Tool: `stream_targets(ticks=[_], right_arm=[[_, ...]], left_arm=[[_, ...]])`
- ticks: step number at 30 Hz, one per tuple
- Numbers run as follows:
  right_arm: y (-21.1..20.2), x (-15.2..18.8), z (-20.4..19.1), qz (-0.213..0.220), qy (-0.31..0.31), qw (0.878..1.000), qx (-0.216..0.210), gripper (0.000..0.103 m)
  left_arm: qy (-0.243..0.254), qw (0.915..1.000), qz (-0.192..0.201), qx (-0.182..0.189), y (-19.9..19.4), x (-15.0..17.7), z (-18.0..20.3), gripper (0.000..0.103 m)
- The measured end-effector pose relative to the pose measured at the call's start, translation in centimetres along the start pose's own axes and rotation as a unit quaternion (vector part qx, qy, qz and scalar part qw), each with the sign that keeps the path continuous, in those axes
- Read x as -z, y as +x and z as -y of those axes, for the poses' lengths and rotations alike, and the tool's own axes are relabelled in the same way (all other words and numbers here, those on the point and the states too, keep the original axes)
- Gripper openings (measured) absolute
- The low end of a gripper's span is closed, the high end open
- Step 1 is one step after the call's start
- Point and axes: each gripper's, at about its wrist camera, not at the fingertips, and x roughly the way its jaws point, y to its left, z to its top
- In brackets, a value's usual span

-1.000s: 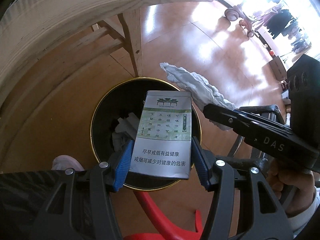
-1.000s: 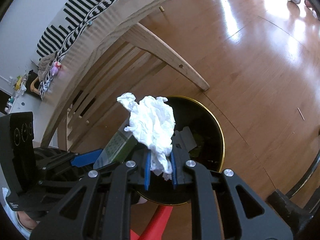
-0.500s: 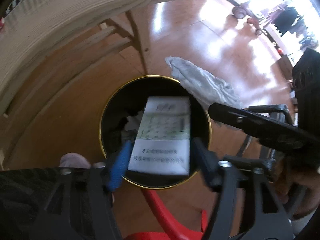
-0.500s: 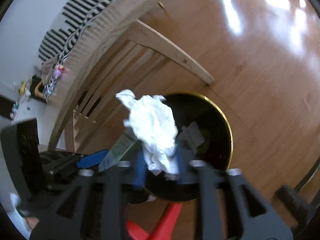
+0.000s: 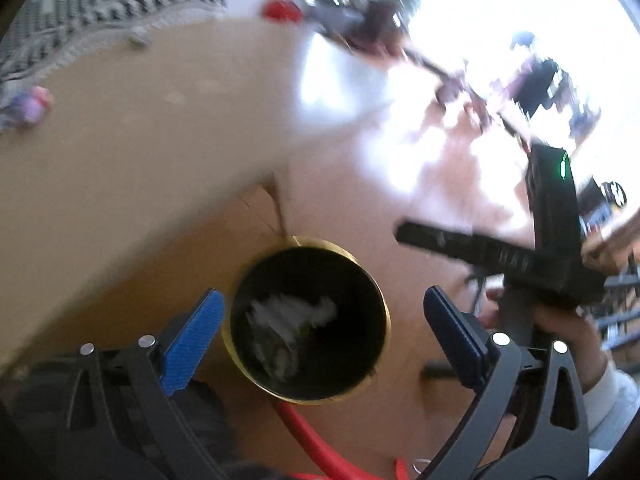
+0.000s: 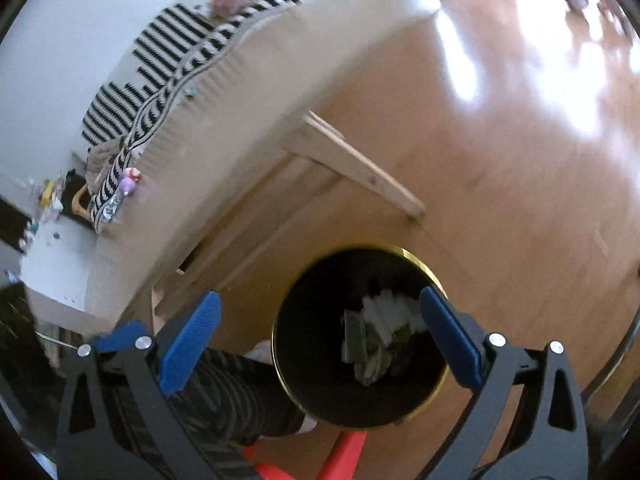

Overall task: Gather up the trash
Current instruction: 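Grasp the crumpled foil wrapper with the left tool while the right tool grasps the pink toy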

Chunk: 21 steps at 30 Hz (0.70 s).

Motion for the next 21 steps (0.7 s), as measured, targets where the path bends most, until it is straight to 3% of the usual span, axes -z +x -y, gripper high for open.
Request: stream_targets(ticks=[3, 8, 12, 21], right_arm=[[0.4, -2.0, -3.7, 0.022, -0.049, 0.999, 0.004, 0.096], [1.5, -5.0, -12.6, 0.09, -0.153, 0.984, 0.009, 0.096], [4.5, -6.3, -18.1, 0.075, -0.192, 0.978, -0.027, 0.096], [13.0, -9.8, -31.6, 0.043, -0.257, 0.965, -0.042, 0.096]], left_arm=[[-0.045, 0.9976, 0.033, -0.041, -3.0, -1.8, -5.0, 0.097], [-0.129, 0.9838, 0.065, -0.106, -6.7, -2.4, -15.0, 0.097], [-0.174, 0.9688, 0.073, -0.16, -9.2, -2.4, -22.9, 0.097], [-0.233, 0.9373, 0.093, -0.242, -14.6, -5.0, -38.1, 0.097]])
